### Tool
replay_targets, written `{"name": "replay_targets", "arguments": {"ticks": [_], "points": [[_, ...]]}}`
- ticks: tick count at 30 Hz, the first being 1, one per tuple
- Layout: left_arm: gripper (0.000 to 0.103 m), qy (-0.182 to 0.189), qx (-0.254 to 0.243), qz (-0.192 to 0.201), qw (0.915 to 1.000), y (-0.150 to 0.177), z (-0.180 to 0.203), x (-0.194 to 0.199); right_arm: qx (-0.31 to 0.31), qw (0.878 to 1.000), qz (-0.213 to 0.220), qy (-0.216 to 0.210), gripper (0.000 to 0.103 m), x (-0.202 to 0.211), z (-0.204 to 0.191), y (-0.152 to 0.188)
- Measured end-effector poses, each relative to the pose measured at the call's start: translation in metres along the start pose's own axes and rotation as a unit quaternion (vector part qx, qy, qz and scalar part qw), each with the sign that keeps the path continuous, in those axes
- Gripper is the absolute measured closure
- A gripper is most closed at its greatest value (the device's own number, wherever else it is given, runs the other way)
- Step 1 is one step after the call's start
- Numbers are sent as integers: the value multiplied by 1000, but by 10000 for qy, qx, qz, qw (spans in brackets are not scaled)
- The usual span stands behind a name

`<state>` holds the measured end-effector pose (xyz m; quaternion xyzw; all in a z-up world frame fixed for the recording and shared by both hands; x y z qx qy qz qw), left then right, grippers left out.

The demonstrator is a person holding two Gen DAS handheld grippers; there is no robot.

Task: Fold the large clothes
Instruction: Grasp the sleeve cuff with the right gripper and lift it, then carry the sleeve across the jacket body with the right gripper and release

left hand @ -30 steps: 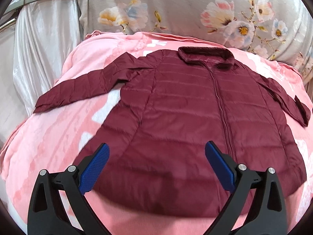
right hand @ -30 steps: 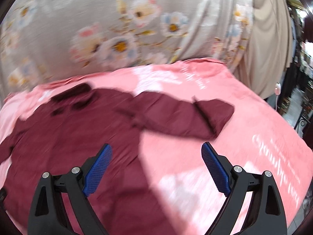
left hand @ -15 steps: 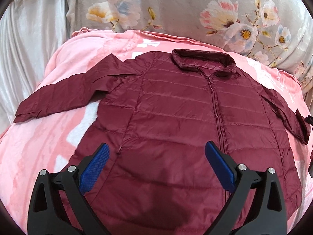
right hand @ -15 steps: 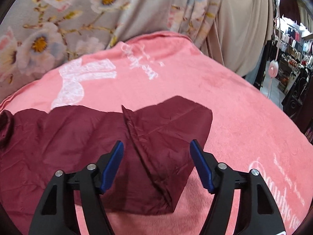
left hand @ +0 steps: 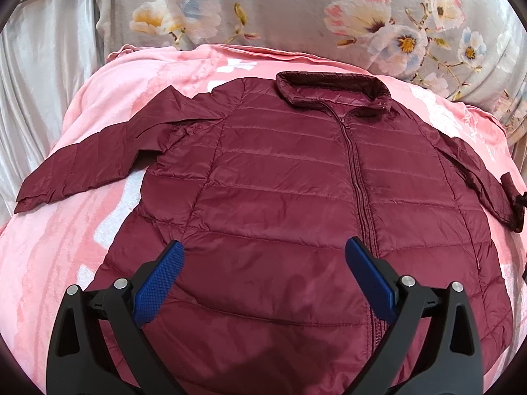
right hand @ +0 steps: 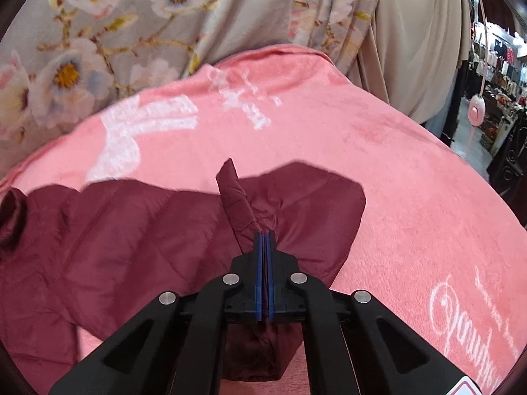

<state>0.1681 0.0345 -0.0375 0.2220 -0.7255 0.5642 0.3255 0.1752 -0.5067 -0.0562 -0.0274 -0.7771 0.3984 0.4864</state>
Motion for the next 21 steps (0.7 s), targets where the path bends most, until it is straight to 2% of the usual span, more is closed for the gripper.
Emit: {"name": "replay_targets", "arguments": {"ticks": [5,11,14,17,21], "points": [[7,50,123,39,9999,-2,-7,4,33,9972,286,-695,102,45,-31,-15],[7,71,272,111,9995,-2,-20,12,314,9828,454,-1763,102,107,-106,-21],[7,55,361,154,9992,-1,-31,16,565,9706,438,-2297,102,134,-152,-11],[7,70,467,181,9987,0,-43,18,927,9532,367,-2855,102,158,-202,9],[7,101,671,186,9975,1,-63,18,1430,9319,191,-3328,102,171,-257,42]]}}
Point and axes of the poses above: each gripper's, at about its wrist camera, not at the fingertips, and x roughly against the way its jaws point, z to its right, y to its underside, the point moved 1 cm from there along -x, roughly the way its jaws point, and after that the axes turned 14 degrees about -x, right-handed, at the moved point
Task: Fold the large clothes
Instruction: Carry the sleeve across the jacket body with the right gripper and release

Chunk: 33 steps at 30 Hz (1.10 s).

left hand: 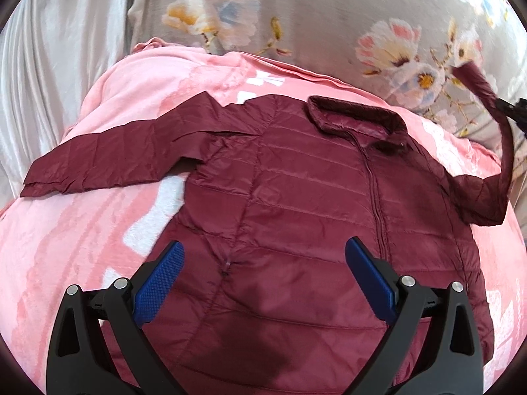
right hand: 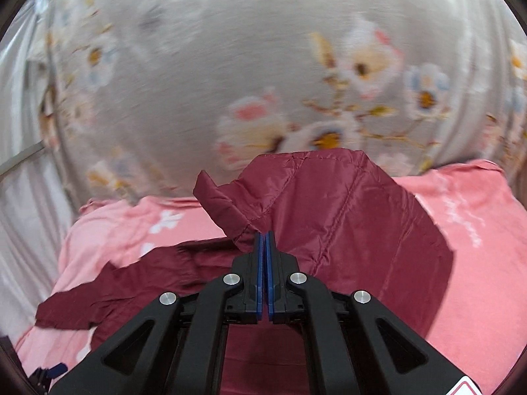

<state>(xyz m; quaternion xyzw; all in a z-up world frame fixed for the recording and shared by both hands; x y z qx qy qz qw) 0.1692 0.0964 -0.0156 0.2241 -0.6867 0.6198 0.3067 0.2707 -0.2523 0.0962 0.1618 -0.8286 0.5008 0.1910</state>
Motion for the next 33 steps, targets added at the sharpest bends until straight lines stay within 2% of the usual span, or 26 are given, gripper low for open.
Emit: {"name": "replay_targets", "arguments": {"ticks": [5,11,15,21,27,29,33], "points": [[7,27,242,-23,9997,-1,-23,-3,445,9963,-553,-485,102,-37,-56,48],[7,81,402,10,9992,-5,-41,-7,800,9860,-1229,-792,102,-71,-103,114],[7,204,493,-27,9986,-6,-48,-15,973,9758,-1771,-836,102,-92,-119,163],[7,668,757,-177,9947,-10,-54,-38,1290,9659,-2159,-613,101,-111,-125,212],[7,1431,1277,-467,9803,-26,-55,-87,1176,9655,-2237,-627,101,-116,-121,218],[7,1779,1593,-592,9693,-31,-55,-108,1184,9650,-2253,-637,99,-115,-121,220],[8,2173,2016,-808,9516,-38,-53,-137,1242,9636,-2271,-663,94,-115,-123,220]]}}
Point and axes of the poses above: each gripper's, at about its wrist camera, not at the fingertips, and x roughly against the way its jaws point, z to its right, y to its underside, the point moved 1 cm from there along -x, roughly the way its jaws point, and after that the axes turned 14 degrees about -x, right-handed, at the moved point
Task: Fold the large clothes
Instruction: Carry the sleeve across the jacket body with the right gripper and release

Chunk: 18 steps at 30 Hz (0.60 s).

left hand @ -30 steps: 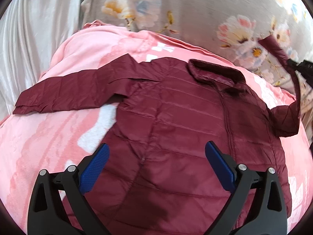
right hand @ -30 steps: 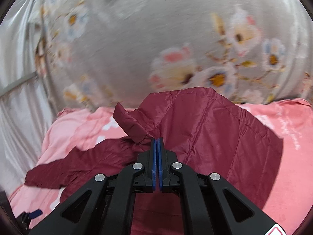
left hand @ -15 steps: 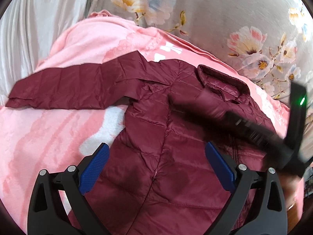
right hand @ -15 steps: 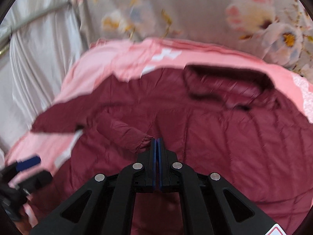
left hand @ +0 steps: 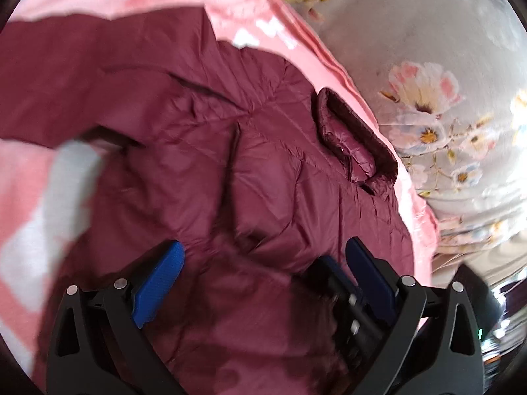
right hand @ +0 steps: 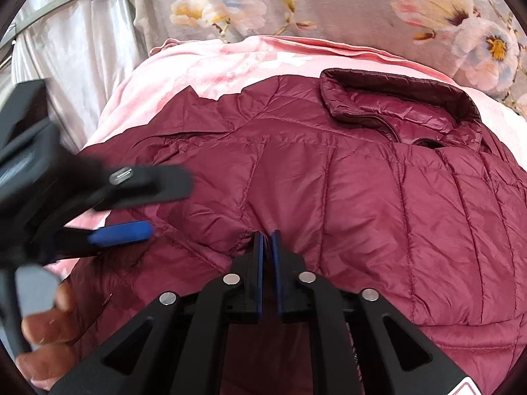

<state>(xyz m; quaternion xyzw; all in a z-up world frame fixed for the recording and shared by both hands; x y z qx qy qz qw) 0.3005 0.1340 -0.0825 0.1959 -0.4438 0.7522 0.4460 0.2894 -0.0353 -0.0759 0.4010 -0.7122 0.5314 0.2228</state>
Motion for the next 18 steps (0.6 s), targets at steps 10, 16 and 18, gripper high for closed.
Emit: {"name": "replay_targets", "arguments": {"ticks": [10,16,18], "points": [[99,148,11,-129,9998,-20,4,-8,-1267,9909,361,-277,65,79,90,23],[101,76,-285,228,9993,-39,10,16,-3476,9333,840,-325,61,137,239,46],[101,-59,-405,282,9988,-41,12,18,-3926,9137,922,-496,57,141,270,47]]}}
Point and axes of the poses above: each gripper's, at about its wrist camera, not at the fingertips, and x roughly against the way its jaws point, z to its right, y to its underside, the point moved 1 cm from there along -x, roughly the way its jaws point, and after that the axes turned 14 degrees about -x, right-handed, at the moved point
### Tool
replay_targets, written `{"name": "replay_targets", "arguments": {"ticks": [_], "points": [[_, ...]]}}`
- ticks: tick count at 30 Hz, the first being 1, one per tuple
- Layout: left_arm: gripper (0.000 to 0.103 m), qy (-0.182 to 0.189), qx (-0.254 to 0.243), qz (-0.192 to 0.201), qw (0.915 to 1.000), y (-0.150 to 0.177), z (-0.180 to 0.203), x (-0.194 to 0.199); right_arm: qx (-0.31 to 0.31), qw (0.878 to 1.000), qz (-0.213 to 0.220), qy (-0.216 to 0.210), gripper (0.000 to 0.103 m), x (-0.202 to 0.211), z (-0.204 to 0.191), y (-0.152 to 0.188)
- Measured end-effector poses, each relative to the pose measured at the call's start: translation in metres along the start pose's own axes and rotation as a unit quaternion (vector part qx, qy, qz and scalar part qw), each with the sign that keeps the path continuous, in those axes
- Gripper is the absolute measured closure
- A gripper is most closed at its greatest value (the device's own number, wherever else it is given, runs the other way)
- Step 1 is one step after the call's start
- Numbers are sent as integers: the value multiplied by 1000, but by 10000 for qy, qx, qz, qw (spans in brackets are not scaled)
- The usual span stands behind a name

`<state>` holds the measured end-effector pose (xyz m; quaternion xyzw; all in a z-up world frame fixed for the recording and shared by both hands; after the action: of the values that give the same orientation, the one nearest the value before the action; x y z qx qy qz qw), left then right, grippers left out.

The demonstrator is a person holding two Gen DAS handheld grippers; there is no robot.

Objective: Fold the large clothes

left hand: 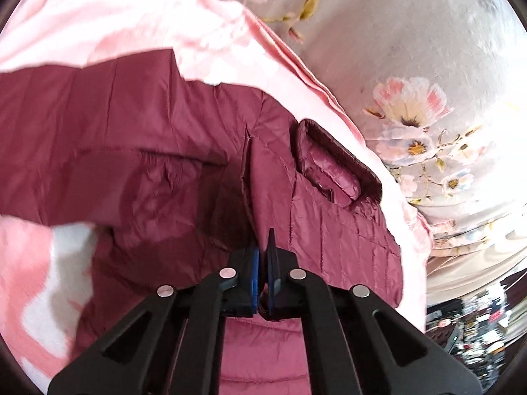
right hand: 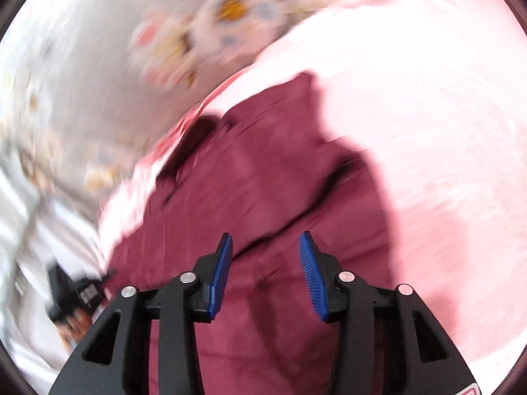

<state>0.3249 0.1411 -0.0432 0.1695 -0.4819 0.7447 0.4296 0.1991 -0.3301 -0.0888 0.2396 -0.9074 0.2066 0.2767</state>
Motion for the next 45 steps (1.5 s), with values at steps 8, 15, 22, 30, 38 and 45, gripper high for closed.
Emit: {"name": "replay_targets", "arguments": {"ticks": [8,15,22,30,38,45], "points": [[101,-475,-307,-128,9983,7,9,-14,-865,9956,69,-358,74,-27,16,-41],[102,-905,-354,-380,9945,22,-5,-29,-576,9952,753,-234,103,2,12,-55],[100,-1420,-839,-500,9850,39,3,-41,319,9867,581,1484,103,-31,-2,-43],[69,-2058,-1175,175,9714,31,23,27,1313,9706,1169,1643,88,23,-49,-15],[69,-1185,-1921,-78,9742,34,114,-8,2663,9550,277,1273,92,-52,-130,69],[76,-1446,-2135,-571,9645,65,117,-68,3115,9362,-17,1628,93,-100,-132,104]]}}
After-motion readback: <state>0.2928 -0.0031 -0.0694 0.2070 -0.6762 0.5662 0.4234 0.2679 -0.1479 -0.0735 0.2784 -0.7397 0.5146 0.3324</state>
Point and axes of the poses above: each gripper's, at about its wrist camera, not at the fingertips, and x roughly against the way its jaws point, z to its right, y to its underside, the point moved 1 cm from there along -x, roughly the way its jaws point, and after that the axes turned 14 degrees about -x, right-handed, at the moved point
